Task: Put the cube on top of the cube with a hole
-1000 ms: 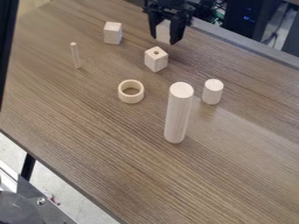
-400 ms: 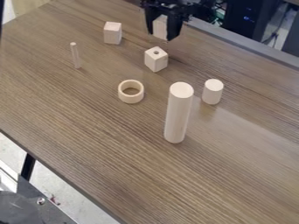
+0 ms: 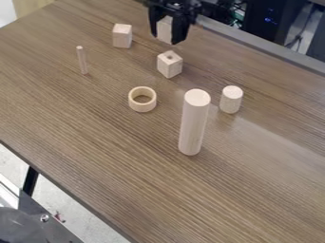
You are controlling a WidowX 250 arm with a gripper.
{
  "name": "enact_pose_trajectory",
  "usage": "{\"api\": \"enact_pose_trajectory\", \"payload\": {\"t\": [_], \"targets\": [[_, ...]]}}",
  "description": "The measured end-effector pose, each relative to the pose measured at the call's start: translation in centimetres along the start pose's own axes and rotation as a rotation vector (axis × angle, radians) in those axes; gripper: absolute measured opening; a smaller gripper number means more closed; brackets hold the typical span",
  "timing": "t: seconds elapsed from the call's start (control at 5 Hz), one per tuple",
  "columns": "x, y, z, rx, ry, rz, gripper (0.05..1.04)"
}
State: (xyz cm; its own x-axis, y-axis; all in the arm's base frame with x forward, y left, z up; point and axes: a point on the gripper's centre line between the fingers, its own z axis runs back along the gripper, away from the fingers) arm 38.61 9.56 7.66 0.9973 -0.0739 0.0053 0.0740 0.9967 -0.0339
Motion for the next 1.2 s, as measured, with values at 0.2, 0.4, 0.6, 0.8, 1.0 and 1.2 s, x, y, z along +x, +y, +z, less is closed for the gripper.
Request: {"api": "enact_pose_trajectory", "payload": {"t": [0.2, 0.4, 0.6, 0.8, 1.0, 1.2], "targets": [[-0.6, 0.1, -0.7, -0.005, 0.021, -0.046, 0.612], [-0.7, -0.1, -0.9, -0.01, 0.026, -0.089, 0.612], [-0.7, -0.5, -1.2, -0.012, 0.027, -0.107, 0.612], [-0.4, -0.7, -1.8, -0.01, 0.023, -0.114, 0.612], [-0.3, -0.9, -2.0, -0.013, 0.02, -0.117, 0.612], [-0.3, -1.1, -2.3, -0.013, 0.019, -0.121, 0.612]]}}
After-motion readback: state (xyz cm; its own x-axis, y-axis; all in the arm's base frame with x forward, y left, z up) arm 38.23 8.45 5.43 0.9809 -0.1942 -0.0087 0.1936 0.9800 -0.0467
